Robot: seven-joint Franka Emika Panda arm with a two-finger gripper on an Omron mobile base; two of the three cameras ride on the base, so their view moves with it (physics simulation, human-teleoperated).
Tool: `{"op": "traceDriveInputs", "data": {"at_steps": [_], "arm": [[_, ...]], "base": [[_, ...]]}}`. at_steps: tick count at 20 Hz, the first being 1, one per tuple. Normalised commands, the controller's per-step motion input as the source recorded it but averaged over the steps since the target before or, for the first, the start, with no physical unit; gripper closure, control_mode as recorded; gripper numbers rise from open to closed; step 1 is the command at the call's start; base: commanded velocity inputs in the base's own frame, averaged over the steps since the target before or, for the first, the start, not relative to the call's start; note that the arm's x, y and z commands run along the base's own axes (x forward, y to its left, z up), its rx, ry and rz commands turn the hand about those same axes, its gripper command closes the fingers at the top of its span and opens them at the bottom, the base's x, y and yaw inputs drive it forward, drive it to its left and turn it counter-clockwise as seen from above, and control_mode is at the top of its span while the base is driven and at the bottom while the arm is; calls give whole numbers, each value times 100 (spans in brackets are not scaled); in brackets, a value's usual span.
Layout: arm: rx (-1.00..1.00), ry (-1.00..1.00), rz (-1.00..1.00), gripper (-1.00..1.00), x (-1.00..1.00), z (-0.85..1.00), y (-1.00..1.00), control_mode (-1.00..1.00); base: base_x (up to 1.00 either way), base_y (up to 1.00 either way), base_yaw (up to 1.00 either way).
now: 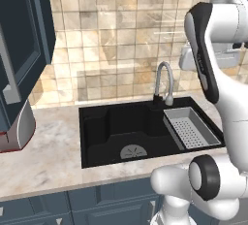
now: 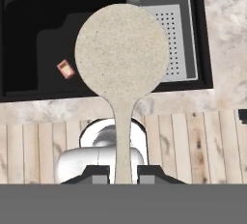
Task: Pick up the dish brush and bar soap from the sink, and place them back in the cabinet, and close the cabinet doors.
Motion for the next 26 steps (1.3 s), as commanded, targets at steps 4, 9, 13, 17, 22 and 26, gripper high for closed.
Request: {"op": "traceDriveInputs", "data": {"at_steps": [4, 9, 13, 17, 22, 26], "arm": [[0, 0, 0, 100, -40, 25, -3, -100], [0, 0, 0, 100, -43, 5, -7, -100], [-2, -1, 0, 100, -39, -1, 0, -100], [-2, -2, 0, 100, -32, -5, 0, -100], [-2, -2, 0, 100, -21, -1, 0, -100], [-1, -1, 0, 100, -17, 0, 0, -100]], "base": [[0, 0, 0], [0, 0, 0], [0, 0, 0], [0, 0, 0], [0, 0, 0], [0, 0, 0]]}}
